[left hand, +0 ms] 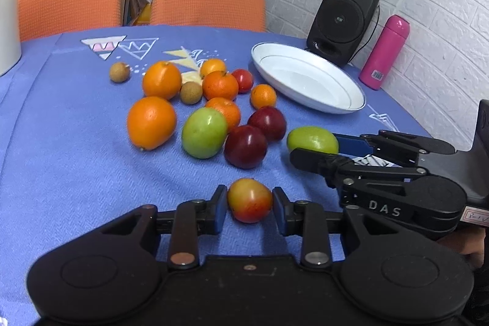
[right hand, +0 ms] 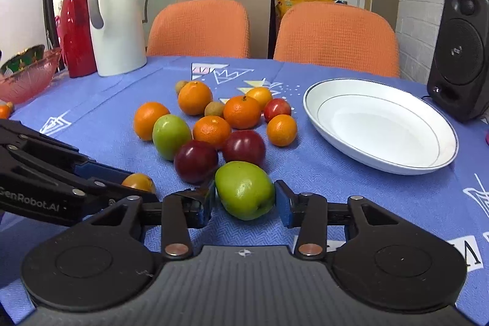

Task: Organize fruits
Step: 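Carry both apples onto the white plate and open both tools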

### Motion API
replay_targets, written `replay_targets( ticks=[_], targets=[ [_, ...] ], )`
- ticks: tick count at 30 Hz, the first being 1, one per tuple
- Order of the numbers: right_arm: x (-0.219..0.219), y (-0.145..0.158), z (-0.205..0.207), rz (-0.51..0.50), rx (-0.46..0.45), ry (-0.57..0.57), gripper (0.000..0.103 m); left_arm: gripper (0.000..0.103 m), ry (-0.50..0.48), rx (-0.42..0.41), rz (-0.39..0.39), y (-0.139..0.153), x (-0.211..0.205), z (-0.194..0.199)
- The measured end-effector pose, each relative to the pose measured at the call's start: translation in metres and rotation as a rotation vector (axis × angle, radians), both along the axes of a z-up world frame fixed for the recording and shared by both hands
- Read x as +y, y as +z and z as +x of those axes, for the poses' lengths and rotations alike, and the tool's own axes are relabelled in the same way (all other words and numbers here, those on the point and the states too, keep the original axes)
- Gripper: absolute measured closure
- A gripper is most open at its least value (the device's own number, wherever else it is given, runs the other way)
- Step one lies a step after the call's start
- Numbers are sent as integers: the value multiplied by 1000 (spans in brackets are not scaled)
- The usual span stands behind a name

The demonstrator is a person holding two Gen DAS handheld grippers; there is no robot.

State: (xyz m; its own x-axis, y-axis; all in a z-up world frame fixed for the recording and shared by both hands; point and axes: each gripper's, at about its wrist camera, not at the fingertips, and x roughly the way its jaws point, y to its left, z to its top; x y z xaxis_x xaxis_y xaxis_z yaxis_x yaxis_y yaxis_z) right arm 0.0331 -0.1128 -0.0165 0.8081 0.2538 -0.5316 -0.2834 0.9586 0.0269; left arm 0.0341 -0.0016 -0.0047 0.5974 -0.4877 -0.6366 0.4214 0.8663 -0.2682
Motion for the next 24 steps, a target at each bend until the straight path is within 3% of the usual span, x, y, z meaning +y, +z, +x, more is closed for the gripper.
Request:
replay_targets(
  ticks=[8, 13, 24],
  targets=[
    [-36, 27, -12, 46, -108, -109, 30, 2, -46, -116, -14, 44, -27, 14],
    [-61, 35, -1, 47, -144, -202, 30, 2, -75, -137, -49, 62, -54, 43],
    [-104, 26, 34, 50, -124, -345, 30, 2, -50, -60, -58, 43, -105, 126]
  ],
)
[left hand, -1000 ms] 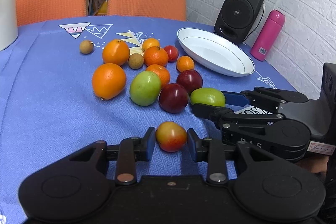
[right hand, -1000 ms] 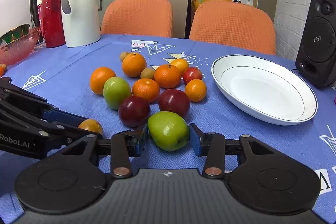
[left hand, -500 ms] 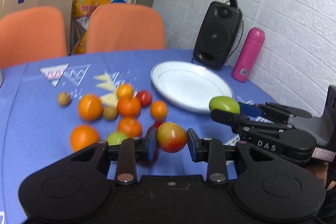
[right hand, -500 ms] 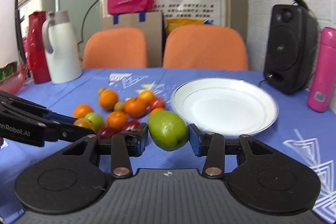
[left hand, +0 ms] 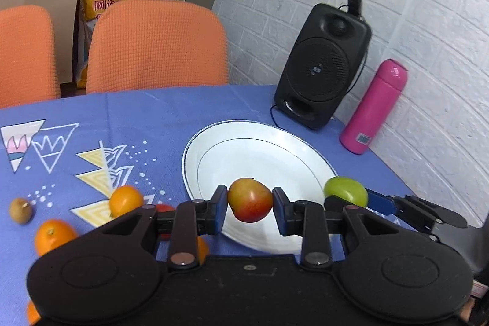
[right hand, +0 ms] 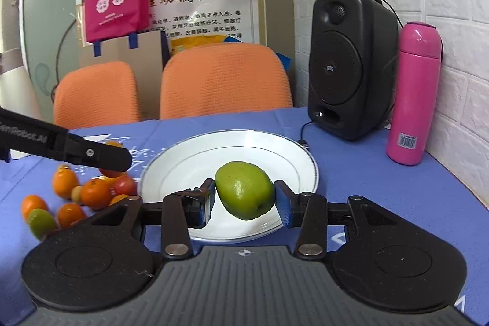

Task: Organize fruits
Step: 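Carry both apples onto the white plate and open both tools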

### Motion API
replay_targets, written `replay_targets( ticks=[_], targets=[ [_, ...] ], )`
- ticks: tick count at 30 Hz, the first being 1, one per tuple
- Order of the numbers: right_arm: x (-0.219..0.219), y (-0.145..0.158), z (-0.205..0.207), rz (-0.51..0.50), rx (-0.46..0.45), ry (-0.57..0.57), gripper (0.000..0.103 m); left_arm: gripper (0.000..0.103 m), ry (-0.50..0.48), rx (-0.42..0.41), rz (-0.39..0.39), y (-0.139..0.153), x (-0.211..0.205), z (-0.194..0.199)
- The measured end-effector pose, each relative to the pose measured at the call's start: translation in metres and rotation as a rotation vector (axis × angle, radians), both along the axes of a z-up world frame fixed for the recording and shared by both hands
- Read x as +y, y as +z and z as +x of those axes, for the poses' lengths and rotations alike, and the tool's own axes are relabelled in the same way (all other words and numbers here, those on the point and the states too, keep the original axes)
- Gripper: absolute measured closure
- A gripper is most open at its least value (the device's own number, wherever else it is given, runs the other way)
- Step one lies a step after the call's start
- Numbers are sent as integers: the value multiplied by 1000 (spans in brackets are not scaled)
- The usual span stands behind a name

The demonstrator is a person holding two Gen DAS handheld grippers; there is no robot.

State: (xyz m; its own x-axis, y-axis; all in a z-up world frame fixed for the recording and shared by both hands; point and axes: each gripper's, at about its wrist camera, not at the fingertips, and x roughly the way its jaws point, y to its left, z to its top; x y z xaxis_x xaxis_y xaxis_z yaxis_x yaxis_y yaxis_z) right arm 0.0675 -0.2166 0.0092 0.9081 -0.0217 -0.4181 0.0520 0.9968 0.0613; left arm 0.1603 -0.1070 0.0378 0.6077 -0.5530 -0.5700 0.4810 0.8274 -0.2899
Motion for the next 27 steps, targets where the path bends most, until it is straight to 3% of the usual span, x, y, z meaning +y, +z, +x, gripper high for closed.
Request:
replay_targets(
  ticks=[13, 27],
  targets=[
    [-16, -18, 45, -12, 52, -49, 30, 2, 40, 10, 103, -30, -20, 49],
    [-20, -22, 70, -30, 94, -25, 30, 1, 17, -19, 116, -38, -32, 67]
  ],
)
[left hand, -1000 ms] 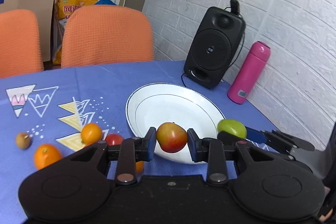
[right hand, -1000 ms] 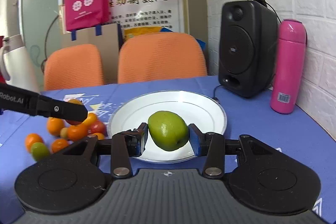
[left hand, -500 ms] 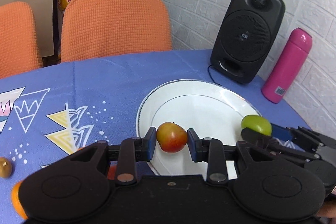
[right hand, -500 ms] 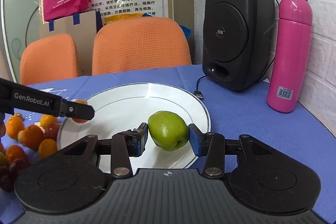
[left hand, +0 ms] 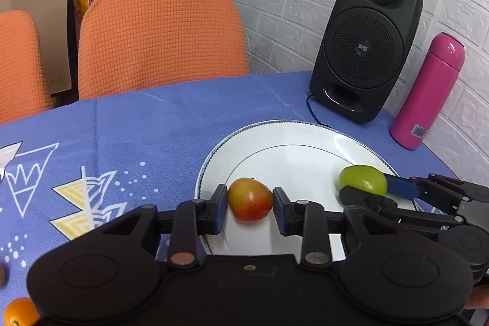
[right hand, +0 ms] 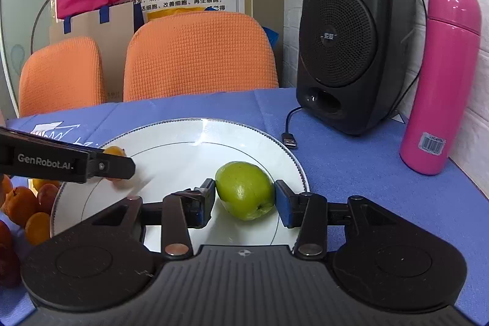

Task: Organize fruits
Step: 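Carry both apples onto the white plate and open both tools, then move both tools back toward the fruit cluster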

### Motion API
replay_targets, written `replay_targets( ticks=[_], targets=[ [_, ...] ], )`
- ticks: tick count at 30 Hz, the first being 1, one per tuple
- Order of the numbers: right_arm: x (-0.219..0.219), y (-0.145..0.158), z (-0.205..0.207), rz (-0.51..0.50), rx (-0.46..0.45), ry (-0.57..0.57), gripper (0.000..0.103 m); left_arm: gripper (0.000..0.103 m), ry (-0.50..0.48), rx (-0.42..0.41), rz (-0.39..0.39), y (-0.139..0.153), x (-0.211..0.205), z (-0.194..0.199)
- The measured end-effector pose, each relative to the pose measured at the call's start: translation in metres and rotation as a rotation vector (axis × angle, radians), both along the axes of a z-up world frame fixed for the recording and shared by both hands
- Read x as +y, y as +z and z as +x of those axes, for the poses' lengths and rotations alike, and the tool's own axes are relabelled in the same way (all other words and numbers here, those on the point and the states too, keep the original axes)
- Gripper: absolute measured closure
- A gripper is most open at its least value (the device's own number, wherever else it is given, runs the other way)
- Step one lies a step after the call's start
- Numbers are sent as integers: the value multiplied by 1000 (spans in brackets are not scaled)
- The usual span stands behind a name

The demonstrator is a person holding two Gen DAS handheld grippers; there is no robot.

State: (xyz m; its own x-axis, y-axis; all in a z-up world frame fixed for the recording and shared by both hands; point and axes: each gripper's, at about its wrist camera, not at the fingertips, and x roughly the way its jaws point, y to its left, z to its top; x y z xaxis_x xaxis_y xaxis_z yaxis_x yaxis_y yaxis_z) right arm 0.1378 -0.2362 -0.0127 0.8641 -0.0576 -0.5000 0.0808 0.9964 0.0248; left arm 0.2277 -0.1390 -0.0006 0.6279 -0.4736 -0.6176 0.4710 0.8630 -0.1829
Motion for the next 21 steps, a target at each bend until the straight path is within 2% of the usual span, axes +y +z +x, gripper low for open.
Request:
replay_targets(
  ticks=[7, 9, 10, 11, 15, 21],
  targets=[
    [5, -1, 4, -38, 21, 18, 29, 0, -10, -28, -7, 5, 1, -5],
    [6, -1, 3, -46, 21, 26, 23, 0, -16, -42, -23, 9, 2, -9],
    [7, -1, 3, -52, 19, 28, 14, 0, -16, -55, -28, 11, 2, -11],
    [7, 0, 1, -56, 14, 31, 0, 0, -12, -70, -29, 14, 2, -14],
    [9, 9, -11, -55, -39, 46, 0, 0, 19, -135, -16, 26, 3, -28],
    [11, 24, -30, -44, -88, 50, 0, 0, 0, -165, 11, 39, 7, -55]
  ],
)
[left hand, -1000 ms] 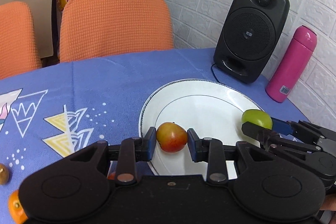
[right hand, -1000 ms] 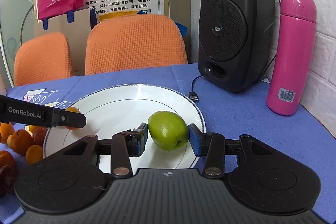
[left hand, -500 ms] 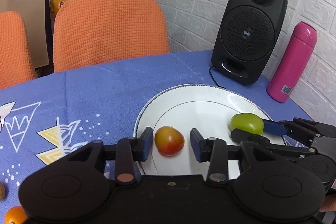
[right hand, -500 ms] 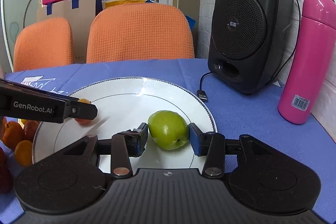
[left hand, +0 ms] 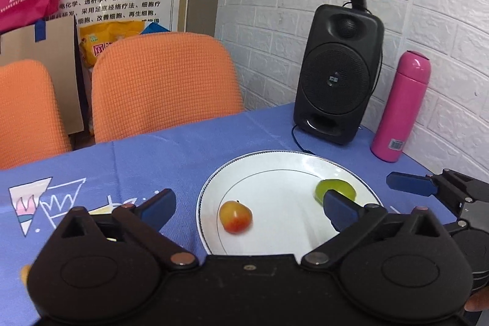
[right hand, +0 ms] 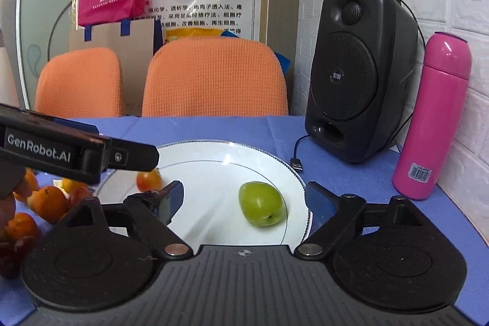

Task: Organize fruits
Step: 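Move both tools back toward the fruit cluster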

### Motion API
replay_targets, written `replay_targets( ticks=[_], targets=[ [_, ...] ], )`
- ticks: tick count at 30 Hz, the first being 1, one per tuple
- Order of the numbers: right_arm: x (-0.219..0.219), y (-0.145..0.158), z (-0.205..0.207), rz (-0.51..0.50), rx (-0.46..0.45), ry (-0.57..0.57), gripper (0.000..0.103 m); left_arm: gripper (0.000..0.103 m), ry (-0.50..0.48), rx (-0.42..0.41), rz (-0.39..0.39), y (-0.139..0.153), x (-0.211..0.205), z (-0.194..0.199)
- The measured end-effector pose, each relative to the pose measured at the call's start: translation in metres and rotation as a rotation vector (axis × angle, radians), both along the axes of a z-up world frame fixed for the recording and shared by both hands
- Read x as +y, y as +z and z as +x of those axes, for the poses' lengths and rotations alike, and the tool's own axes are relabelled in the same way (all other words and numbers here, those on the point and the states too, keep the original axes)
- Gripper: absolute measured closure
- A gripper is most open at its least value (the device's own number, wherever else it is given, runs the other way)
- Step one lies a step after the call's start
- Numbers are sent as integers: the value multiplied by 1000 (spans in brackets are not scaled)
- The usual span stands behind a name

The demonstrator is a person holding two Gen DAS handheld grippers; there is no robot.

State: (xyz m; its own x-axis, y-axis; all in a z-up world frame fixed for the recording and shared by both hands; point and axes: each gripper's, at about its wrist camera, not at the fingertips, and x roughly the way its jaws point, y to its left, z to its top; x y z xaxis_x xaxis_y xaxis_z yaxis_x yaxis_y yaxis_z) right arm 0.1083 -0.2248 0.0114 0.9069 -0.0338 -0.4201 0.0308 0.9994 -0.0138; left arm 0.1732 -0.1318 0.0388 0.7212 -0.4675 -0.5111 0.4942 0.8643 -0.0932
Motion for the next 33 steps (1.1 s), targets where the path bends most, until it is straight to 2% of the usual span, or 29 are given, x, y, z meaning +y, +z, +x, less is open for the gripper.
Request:
replay_targets(
  ticks=[13, 20, 29, 33],
  targets=[
    [25, 4, -65, 29, -52, 37, 0, 0, 84, -18, -33, 14, 49, -75],
    [46, -2, -92, 28, -54, 48, 0, 0, 147, -23, -29, 1, 81, -113],
    [76, -14, -114, 22, -26, 114, 0, 0, 220, 34, -10, -25, 119, -140],
    [87, -19, -119, 35, -11, 149, 0, 0, 237, 73, -25, -36, 133, -145]
  ],
)
